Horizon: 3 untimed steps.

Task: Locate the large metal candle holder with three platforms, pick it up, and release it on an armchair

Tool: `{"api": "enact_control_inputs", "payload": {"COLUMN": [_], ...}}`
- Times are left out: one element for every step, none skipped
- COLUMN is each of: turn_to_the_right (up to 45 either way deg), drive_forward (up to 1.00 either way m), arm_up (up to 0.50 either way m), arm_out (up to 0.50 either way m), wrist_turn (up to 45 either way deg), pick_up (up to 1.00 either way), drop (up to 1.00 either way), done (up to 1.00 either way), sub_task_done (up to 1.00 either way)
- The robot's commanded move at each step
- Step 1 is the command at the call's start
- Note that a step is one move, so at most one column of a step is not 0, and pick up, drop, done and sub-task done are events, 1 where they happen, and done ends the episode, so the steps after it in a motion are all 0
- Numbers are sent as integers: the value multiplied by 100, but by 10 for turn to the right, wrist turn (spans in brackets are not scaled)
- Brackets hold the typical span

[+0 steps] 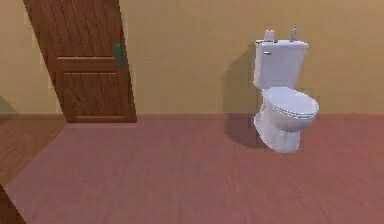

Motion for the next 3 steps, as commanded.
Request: {"api": "enact_control_inputs", "payload": {"turn_to_the_right": [0, -150, 0], "drive_forward": [100, 0, 5], "arm_up": [0, 0, 0], "arm_out": [0, 0, 0], "wrist_turn": [0, 0, 0], "pick_up": [0, 0, 0], "drop": [0, 0, 0], "done": [0, 0, 0], "sub_task_done": [0, 0, 0]}}
